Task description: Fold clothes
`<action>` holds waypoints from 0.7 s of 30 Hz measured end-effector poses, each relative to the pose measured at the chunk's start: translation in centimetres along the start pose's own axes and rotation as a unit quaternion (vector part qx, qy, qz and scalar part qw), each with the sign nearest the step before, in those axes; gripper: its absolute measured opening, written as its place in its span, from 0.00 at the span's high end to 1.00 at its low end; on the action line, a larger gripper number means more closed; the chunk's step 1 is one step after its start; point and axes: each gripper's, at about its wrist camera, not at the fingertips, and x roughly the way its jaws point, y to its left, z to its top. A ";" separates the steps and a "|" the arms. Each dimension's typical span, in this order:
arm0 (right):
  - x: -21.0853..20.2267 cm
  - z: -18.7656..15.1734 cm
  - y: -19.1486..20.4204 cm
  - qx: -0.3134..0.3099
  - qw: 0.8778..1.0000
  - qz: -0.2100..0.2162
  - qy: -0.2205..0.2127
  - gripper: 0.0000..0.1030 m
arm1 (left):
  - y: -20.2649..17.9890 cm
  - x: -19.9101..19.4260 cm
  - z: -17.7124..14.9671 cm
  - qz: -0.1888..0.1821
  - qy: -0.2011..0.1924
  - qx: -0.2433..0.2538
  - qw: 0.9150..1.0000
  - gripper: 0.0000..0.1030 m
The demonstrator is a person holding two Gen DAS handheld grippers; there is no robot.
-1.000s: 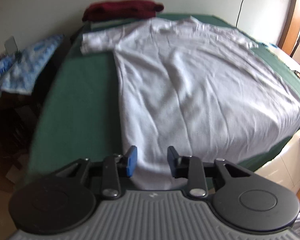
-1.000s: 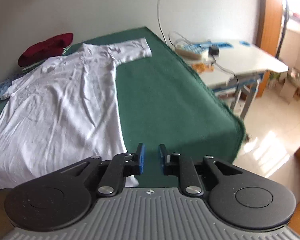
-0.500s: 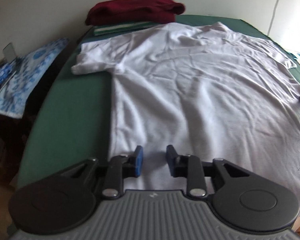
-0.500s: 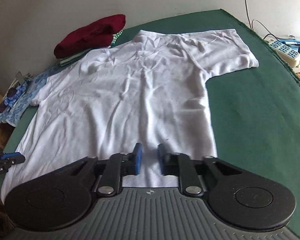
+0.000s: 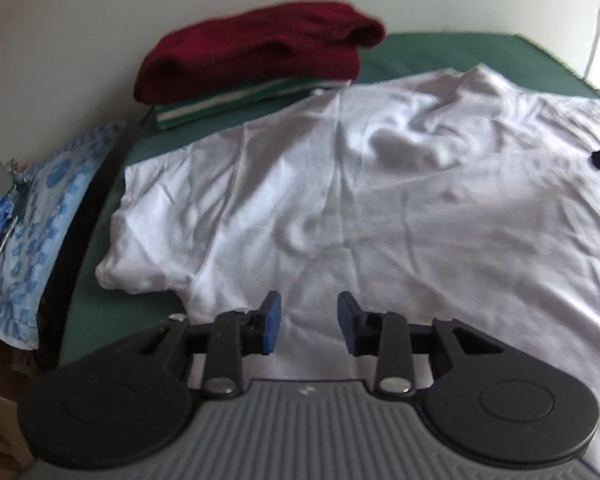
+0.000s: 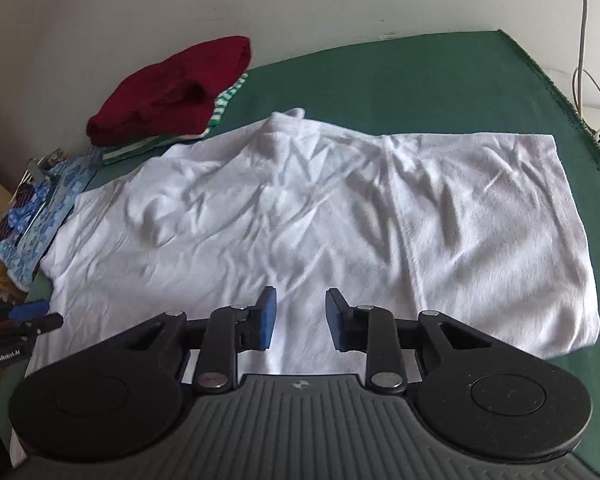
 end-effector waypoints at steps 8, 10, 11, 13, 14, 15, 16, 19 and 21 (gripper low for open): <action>-0.1 3.7 -8.3 0.025 0.992 -0.124 -0.015 0.93 | 5.7 2.4 2.1 0.086 0.015 0.027 0.996 0.64; -0.5 5.0 -8.5 0.027 0.989 -0.143 -0.012 0.83 | 6.7 2.1 4.1 0.065 -0.001 0.024 0.998 0.69; -0.8 5.8 -8.4 0.035 0.990 -0.133 -0.015 0.83 | 7.2 2.0 5.2 0.054 -0.008 0.022 0.998 0.69; -0.4 8.1 -5.9 0.020 0.996 -0.081 -0.022 0.80 | 5.7 2.2 8.4 0.031 -0.037 0.052 0.997 0.63; 0.9 9.3 -4.2 0.010 0.997 -0.074 -0.021 0.75 | 4.9 2.6 10.1 0.014 -0.048 0.059 0.997 0.61; 2.1 10.4 -2.5 0.000 0.998 -0.067 -0.020 0.60 | 4.1 3.1 11.6 -0.005 -0.053 0.061 0.997 0.57; 3.3 11.6 -0.9 -0.010 0.998 -0.059 -0.020 0.47 | 3.3 3.9 12.9 -0.023 -0.054 0.063 0.996 0.54; 7.4 14.6 3.6 -0.036 0.998 -0.051 -0.015 0.43 | 1.0 6.5 14.7 -0.037 -0.053 0.086 0.994 0.52; 10.7 15.9 5.5 -0.046 0.997 -0.067 -0.002 0.40 | 0.2 8.1 14.8 -0.042 -0.044 0.095 0.994 0.52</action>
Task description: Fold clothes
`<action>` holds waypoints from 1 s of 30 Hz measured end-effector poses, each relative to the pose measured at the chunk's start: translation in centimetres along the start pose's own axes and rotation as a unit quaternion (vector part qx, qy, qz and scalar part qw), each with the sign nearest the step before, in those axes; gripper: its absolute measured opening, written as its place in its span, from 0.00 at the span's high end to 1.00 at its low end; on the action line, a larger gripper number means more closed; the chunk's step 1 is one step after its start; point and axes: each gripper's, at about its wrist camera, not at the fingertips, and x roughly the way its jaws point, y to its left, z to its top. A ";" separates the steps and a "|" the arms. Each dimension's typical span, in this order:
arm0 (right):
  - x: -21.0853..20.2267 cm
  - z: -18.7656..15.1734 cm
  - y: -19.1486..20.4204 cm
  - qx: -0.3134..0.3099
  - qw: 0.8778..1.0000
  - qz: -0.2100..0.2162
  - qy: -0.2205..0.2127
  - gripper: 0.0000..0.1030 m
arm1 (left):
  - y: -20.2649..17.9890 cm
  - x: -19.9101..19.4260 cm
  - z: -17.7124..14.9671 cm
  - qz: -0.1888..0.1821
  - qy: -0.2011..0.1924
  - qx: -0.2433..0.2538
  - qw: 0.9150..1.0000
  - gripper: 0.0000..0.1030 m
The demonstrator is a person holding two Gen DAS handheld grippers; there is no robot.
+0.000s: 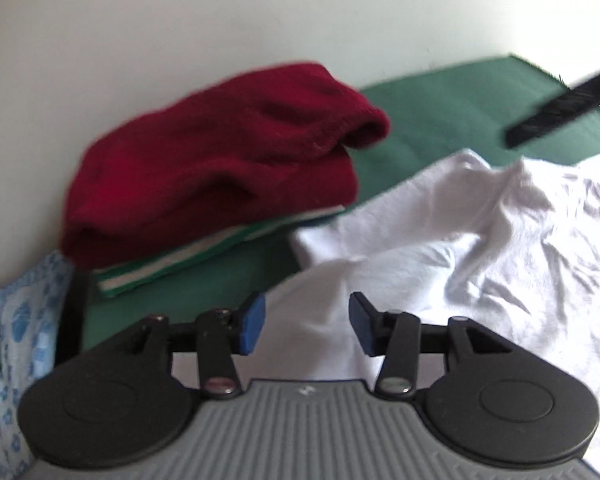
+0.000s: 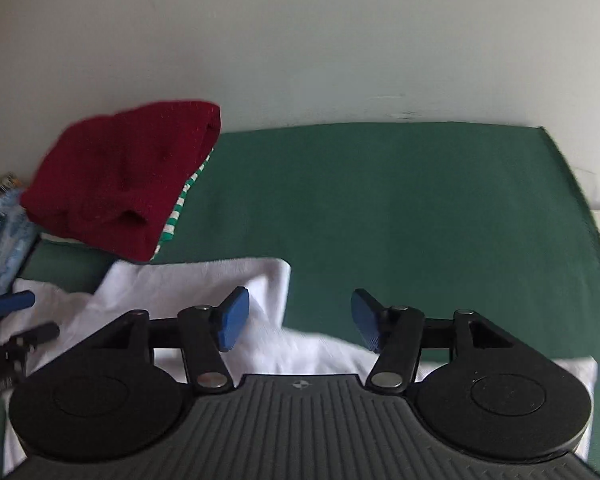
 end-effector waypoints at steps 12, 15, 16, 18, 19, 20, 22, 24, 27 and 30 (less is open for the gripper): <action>7.2 3.8 2.8 -0.017 0.998 -0.046 -0.033 1.00 | 2.1 3.9 -2.1 0.037 -0.019 -0.001 0.999 0.16; 7.9 2.9 2.4 -0.038 0.994 -0.081 -0.061 0.91 | 2.6 4.2 -2.7 0.042 -0.037 -0.013 0.998 0.06; 7.9 2.5 1.9 -0.034 0.994 -0.086 -0.058 0.86 | 2.8 4.2 -3.0 0.038 -0.041 -0.017 0.998 0.11; 6.4 1.5 1.2 -0.015 0.994 -0.073 -0.081 0.80 | 3.3 3.0 -3.6 0.017 -0.057 -0.034 0.998 0.27; 4.7 0.8 1.1 -0.006 0.994 -0.042 -0.100 0.78 | 3.5 2.1 -4.0 0.007 -0.069 -0.043 0.997 0.38; 3.2 0.1 1.2 0.001 0.994 -0.013 -0.108 0.77 | 3.4 1.5 -4.2 0.002 -0.079 -0.050 0.996 0.42; 0.8 -1.7 1.7 -0.003 0.992 0.050 -0.113 0.64 | 3.3 0.3 -4.6 -0.007 -0.098 -0.064 0.993 0.52; -0.2 -3.3 2.3 -0.015 0.990 0.106 -0.093 0.63 | 2.6 1.2 -4.0 -0.024 -0.088 -0.061 0.994 0.59; 2.0 -4.4 2.8 -0.009 0.990 0.137 -0.026 0.77 | 1.7 3.8 -2.9 -0.017 -0.065 -0.057 0.996 0.68; 4.0 -4.0 1.6 0.013 0.994 0.102 -0.041 1.00 | 2.1 4.5 -2.2 -0.010 -0.069 -0.073 0.995 0.50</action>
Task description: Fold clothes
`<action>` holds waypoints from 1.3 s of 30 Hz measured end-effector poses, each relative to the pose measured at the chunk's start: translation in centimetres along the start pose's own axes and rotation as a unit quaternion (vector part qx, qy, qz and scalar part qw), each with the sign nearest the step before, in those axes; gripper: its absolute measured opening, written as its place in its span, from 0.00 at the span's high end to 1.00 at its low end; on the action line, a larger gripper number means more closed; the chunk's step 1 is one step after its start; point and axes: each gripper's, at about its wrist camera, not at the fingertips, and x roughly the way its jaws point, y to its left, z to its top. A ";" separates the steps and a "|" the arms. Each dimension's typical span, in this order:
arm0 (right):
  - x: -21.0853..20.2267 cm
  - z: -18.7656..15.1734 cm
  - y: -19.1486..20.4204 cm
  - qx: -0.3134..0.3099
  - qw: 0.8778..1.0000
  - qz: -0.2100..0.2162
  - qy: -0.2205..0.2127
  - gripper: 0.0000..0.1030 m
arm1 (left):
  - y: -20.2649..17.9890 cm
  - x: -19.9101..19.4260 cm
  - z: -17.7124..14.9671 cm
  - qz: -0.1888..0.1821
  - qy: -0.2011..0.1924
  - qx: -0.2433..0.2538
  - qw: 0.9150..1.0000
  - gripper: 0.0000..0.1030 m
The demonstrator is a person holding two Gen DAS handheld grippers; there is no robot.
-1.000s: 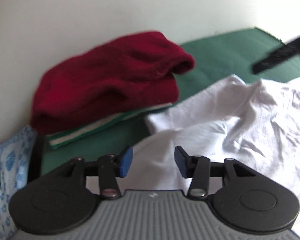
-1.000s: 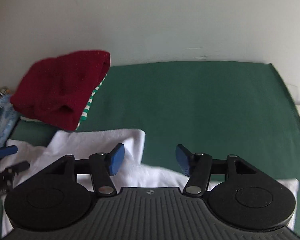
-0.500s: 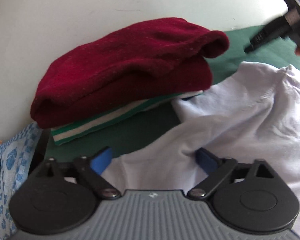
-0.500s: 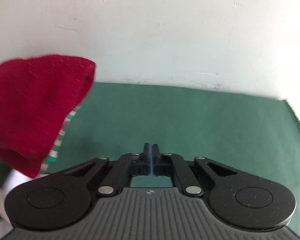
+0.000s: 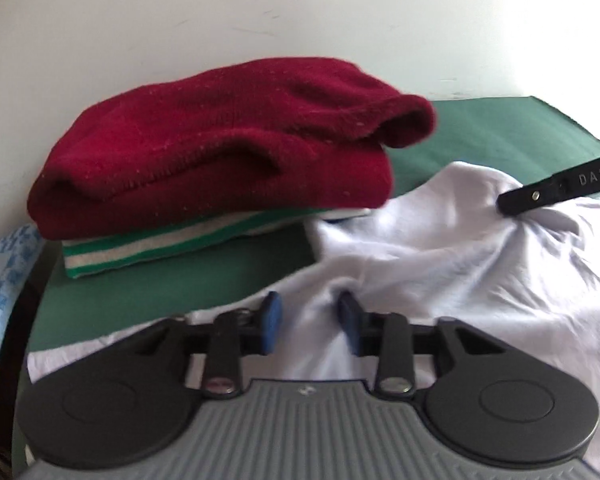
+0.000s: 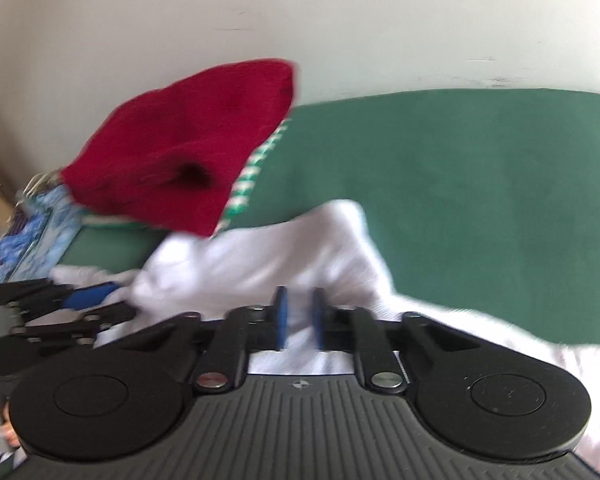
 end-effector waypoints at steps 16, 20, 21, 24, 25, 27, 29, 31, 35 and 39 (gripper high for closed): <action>-6.9 -5.9 -2.4 0.107 0.993 -0.021 -0.036 0.85 | 4.5 -4.5 -3.6 0.010 0.002 -0.056 0.998 0.66; -10.8 -7.1 -6.5 0.142 0.984 -0.092 -0.057 0.81 | 5.6 -5.2 -5.1 0.040 0.015 -0.026 0.999 0.62; -11.5 -7.4 -7.7 0.139 0.981 -0.124 -0.053 0.92 | 6.1 -5.2 -5.7 0.043 0.010 -0.025 0.999 0.56; -13.9 -8.7 -10.1 0.132 0.967 -0.207 -0.069 1.00 | 7.4 -5.1 -6.1 0.057 0.010 -0.033 0.998 0.41; -14.2 -8.6 -10.3 0.122 0.958 -0.249 -0.070 0.94 | 7.6 -5.1 -5.9 0.062 0.013 -0.035 0.997 0.42; -15.2 -9.0 -9.8 0.109 0.949 -0.292 -0.052 0.87 | 7.1 -5.6 -5.5 0.069 0.017 -0.033 0.997 0.54; -17.1 -9.8 -7.7 0.109 0.963 -0.239 -0.055 0.84 | 5.9 -7.1 -5.4 0.053 0.004 -0.034 0.998 0.61; -16.6 -10.8 -2.7 0.087 0.979 -0.176 -0.047 0.79 | 4.4 -8.3 -5.9 0.041 -0.005 -0.025 0.999 0.57; -15.6 -13.6 1.0 0.047 0.982 -0.183 -0.018 0.76 | 3.0 -9.0 -7.7 0.035 0.001 -0.011 0.999 0.55; -17.4 -15.1 -2.2 0.085 0.965 -0.245 -0.032 0.87 | 4.1 -8.6 -8.9 0.052 0.011 -0.017 0.998 0.48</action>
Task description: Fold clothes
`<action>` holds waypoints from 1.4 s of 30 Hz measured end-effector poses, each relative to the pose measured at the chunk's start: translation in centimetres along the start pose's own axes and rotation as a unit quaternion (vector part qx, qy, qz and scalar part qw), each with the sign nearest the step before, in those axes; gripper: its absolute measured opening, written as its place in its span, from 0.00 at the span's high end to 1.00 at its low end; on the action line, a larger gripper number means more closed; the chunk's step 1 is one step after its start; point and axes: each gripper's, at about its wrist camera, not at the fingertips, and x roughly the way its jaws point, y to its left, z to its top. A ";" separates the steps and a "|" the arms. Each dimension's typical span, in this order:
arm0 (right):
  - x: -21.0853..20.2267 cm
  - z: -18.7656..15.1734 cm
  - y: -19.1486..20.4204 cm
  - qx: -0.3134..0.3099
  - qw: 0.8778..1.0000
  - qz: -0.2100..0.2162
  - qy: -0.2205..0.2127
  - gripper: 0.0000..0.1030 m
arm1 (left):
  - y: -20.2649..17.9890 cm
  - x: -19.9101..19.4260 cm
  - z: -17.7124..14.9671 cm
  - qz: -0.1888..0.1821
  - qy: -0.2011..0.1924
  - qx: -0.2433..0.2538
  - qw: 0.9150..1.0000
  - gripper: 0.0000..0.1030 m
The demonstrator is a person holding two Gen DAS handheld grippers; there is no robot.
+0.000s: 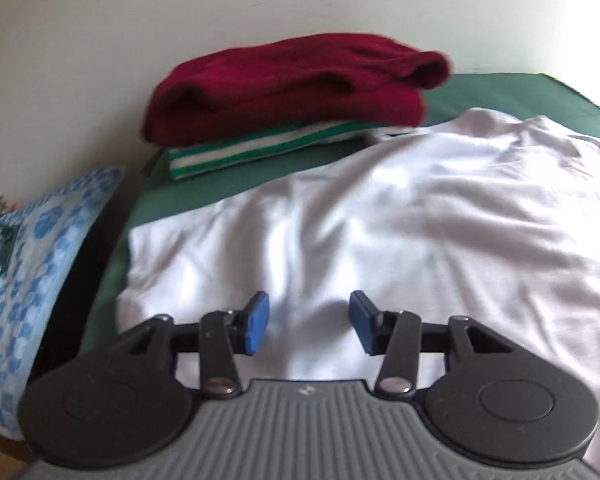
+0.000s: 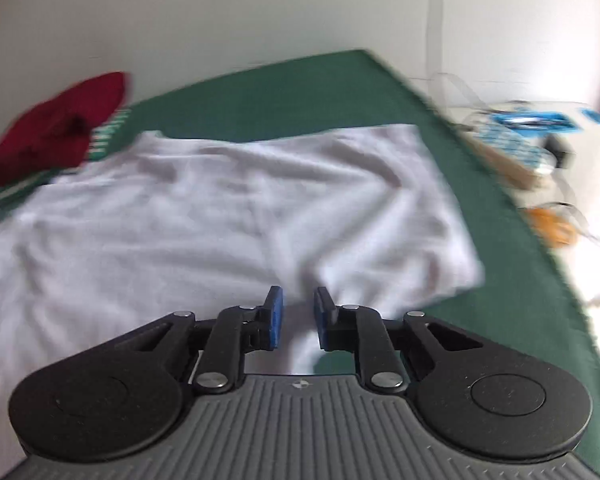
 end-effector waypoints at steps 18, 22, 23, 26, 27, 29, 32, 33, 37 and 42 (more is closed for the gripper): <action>-6.5 -8.3 -0.6 0.047 0.991 0.120 -0.029 0.40 | -5.9 -10.8 -3.7 -0.064 0.016 -0.002 0.998 0.28; -6.8 -8.9 0.3 0.024 0.987 0.158 -0.019 0.13 | -9.8 -12.9 -1.4 -0.086 0.008 0.010 0.996 0.27; -6.9 -8.9 0.5 0.007 0.987 0.163 -0.015 0.15 | -11.0 -13.4 -0.4 -0.088 0.003 0.021 0.996 0.27; -7.3 -8.7 -1.0 -0.001 0.988 0.155 -0.015 0.76 | -14.4 -14.8 2.6 -0.101 -0.026 0.043 0.994 0.25; -7.3 -8.6 -2.4 0.016 0.989 0.150 -0.012 0.70 | -15.5 -15.0 3.5 -0.110 -0.030 0.046 0.992 0.21; -7.3 -8.5 -5.7 0.064 0.984 0.167 -0.007 0.67 | -18.1 -15.1 4.7 -0.137 -0.040 0.063 0.988 0.12; -7.6 -8.4 -9.9 0.128 0.978 0.162 -0.003 0.62 | -22.0 -14.6 6.6 -0.161 -0.053 0.107 0.980 0.06; -7.4 -8.1 -10.6 0.141 0.977 0.158 -0.003 0.62 | -23.1 -14.1 7.4 -0.167 -0.053 0.123 0.977 0.08; -6.1 -6.5 -13.0 0.184 0.973 0.140 -0.005 0.58 | -26.2 -11.0 13.3 -0.207 -0.005 0.170 0.963 0.28; -2.9 -3.6 -13.7 0.210 0.969 0.127 -0.016 0.55 | -30.3 -7.8 18.8 -0.215 0.020 0.245 0.945 0.20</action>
